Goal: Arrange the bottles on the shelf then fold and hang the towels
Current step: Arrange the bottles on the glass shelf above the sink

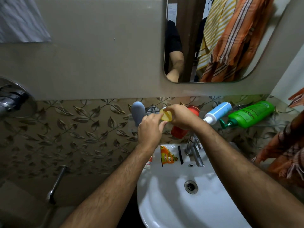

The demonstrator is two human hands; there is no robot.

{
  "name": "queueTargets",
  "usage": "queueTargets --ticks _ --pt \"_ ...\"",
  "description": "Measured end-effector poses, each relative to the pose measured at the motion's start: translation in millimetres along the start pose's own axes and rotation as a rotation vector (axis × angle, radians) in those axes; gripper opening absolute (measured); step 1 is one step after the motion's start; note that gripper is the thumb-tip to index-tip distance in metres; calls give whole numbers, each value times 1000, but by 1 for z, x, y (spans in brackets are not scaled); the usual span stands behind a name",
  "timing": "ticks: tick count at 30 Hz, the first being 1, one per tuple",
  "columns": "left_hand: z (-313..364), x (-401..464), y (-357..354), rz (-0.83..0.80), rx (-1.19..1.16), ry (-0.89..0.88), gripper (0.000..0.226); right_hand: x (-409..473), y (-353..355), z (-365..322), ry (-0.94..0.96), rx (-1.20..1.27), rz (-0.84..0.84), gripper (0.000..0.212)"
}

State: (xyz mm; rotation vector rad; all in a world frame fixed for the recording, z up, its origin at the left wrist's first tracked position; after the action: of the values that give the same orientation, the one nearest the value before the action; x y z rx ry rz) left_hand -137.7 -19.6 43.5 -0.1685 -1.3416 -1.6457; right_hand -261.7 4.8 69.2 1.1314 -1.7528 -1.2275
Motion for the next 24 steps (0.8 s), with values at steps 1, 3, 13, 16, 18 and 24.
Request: queueTargets --ticks 1,3,13,16,18,24 --pt "1 2 2 13 -15 10 38 -1 3 1 9 32 -2 52" --pt "2 7 6 45 -62 39 39 -4 9 3 20 112 7 47" --pt "-11 4 -13 10 -303 302 43 -1 14 26 -40 420 2 31" --pt "-18 -3 -23 -25 -332 375 47 2 13 24 -52 455 -3 34" --pt "-20 -1 -25 -35 -331 396 47 4 12 23 -57 493 -11 32" --pt "-24 3 -25 -27 -292 438 44 5 8 25 -41 471 -42 35"
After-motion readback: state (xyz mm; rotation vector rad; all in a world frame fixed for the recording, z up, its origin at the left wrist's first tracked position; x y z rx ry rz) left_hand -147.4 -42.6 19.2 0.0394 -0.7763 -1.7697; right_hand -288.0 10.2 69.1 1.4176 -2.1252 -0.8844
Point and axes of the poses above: each hand's wrist, its own x-axis towards the middle knuckle, its own y-axis out of the back of the hand, z = x × y, the point moved 7 cm from there along x, towards the middle knuckle, and after that the axes turned 8 degrees about -y, right-handed, at the moved point
